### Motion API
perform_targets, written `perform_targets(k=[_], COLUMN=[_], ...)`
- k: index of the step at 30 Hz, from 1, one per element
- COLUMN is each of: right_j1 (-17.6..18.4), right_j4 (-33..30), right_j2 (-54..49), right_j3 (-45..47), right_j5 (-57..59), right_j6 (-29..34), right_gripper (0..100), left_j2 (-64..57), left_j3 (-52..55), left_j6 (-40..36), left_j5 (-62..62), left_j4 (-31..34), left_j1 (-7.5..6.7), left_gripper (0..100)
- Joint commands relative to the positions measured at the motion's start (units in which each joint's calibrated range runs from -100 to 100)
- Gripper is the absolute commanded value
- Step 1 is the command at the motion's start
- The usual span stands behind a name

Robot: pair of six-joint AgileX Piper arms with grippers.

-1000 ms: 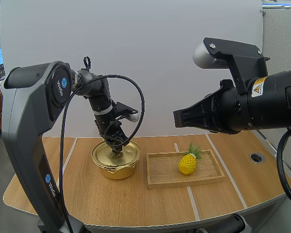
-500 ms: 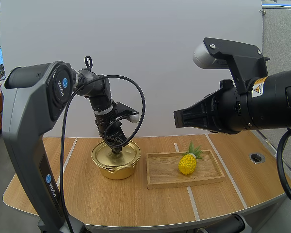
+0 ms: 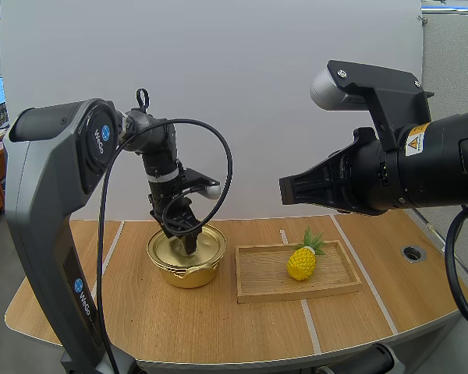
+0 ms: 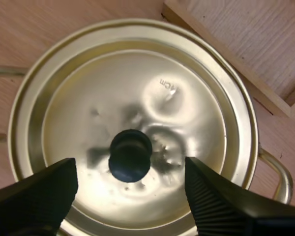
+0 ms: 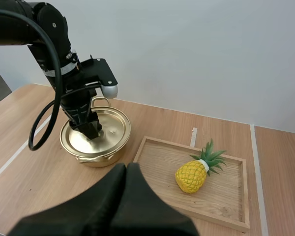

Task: Open the pot, put the grape inside, and close it

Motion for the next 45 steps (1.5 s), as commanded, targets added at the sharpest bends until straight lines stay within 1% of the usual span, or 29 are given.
perform_targets(k=[1,13,19,24,32,38,45], right_j1=[-0.20,-0.20,-0.20,-0.20,-0.20,-0.20,-0.20], right_j4=[-0.14,0.33,1.16,1.65,2.56,2.96,2.96], right_j2=[-0.49,-0.49,-0.49,-0.49,-0.49,-0.49,-0.49], right_j3=[-0.05,-0.05,-0.05,-0.05,-0.05,-0.05,-0.05], right_j5=[0.00,0.00,0.00,0.00,0.00,0.00,0.00], right_j6=[-0.05,-0.05,-0.05,-0.05,-0.05,-0.05,-0.05], right_gripper=[0,0,0,0,0,0,0], left_j2=[-4.35,-21.98,-32.91,-42.14,-55.70,-62.90,-70.41], left_j3=[-5.32,-15.06,-17.29,-18.75,-18.73,-18.73,-18.61], left_j6=[-1.64,-2.14,-2.25,-2.88,-7.69,-11.59,-13.19], left_j5=[0.77,0.77,0.77,0.77,0.77,0.77,0.77], left_j4=[-0.21,-0.05,2.43,2.42,1.98,1.98,1.98], left_j1=[-0.08,-0.08,-0.08,-0.08,-0.08,-0.08,-0.08], left_gripper=[100,100,100,100,100,100,100])
